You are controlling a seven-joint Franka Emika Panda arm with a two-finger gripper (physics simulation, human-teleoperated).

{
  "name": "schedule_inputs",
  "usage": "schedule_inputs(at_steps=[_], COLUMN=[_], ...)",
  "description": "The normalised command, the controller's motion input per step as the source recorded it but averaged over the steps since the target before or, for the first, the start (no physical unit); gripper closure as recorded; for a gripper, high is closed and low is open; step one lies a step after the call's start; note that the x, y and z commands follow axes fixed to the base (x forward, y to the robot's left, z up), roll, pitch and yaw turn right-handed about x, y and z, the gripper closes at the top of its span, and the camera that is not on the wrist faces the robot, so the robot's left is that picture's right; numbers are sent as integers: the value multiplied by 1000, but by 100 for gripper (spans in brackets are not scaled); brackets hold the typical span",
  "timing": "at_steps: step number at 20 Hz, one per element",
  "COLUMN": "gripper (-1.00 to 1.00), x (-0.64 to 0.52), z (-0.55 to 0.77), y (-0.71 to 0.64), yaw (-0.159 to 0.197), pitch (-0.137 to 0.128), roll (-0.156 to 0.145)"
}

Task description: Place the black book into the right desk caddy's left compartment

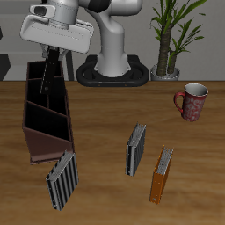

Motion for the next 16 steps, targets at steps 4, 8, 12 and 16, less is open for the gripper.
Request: schedule_inputs(at_steps=[4,8,12,16], gripper=[100,100,100,100], x=[136,91,65,75], z=[-29,-65,-105,-171], y=[50,44,83,-41], yaw=[-23,-15,3,-2], pitch=[0,1,6,16], roll=[1,-1,11,-5])
